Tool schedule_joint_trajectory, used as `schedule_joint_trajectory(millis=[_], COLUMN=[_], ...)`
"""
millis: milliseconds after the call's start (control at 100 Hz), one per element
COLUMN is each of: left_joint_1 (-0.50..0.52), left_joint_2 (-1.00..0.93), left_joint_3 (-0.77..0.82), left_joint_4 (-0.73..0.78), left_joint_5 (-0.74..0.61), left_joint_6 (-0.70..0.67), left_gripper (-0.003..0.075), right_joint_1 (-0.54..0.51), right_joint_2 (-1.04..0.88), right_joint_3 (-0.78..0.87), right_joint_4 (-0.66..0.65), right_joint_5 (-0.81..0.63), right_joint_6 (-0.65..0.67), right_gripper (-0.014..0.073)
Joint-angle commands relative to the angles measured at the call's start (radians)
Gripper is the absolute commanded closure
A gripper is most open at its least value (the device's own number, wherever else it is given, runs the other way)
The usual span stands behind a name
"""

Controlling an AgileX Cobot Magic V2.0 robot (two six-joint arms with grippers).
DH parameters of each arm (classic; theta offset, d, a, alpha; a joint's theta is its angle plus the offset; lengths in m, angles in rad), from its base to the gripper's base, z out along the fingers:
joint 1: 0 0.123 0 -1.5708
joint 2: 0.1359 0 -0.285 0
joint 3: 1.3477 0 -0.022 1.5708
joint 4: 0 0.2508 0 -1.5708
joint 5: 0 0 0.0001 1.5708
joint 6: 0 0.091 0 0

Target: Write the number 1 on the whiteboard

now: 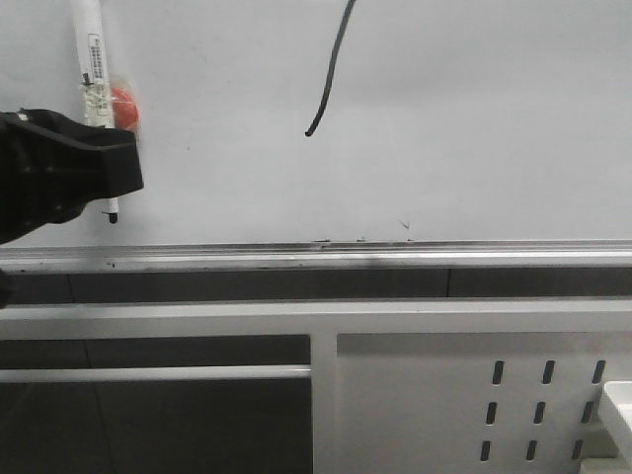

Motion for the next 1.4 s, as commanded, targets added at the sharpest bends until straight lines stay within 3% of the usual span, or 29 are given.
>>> schedule_joint_trajectory(millis=[0,350,450,570,670,1040,1220,1310,1390], left_joint_1=[-0.001,-0.001,-0.001,-0.001,-0.001,-0.001,-0.026,-0.047,-0.052], left_joint_2=[-0.015,-0.015,-0.015,-0.015,-0.015,-0.015,-0.048,-0.077,-0.098], left_joint_3=[-0.049,-0.058,-0.056,-0.056,-0.056,0.055,0.133,0.155,0.169], left_joint_4=[-0.035,-0.011,0.072,0.085,0.042,0.025,0.049,0.098,0.151], left_joint_5=[-0.102,-0.111,-0.115,-0.123,-0.124,-0.276,-0.276,-0.276,-0.276], left_joint_6=[-0.006,0.02,0.118,0.162,0.161,0.05,0.018,0.018,0.018], left_gripper=[0.074,0.072,0.0591,0.0326,0.0233,0.024,0.0244,0.0282,0.038], right_joint_1=[-0.001,-0.001,-0.001,-0.001,-0.001,-0.001,-0.001,-0.001,-0.001], right_joint_2=[-0.008,-0.008,-0.008,-0.008,-0.008,-0.008,-0.029,-0.073,-0.123], right_joint_3=[-0.034,-0.034,-0.034,-0.034,-0.034,-0.034,-0.015,0.025,0.083], right_joint_4=[-0.056,-0.056,-0.056,-0.056,-0.056,-0.056,-0.056,-0.056,-0.066], right_joint_5=[-0.056,-0.054,-0.045,-0.034,-0.03,-0.028,-0.073,-0.158,-0.214], right_joint_6=[-0.006,-0.006,-0.006,-0.006,-0.006,-0.006,-0.047,-0.047,-0.047], right_gripper=[0.0664,0.0664,0.0664,0.0664,0.0664,0.0664,0.0664,0.0664,0.0662])
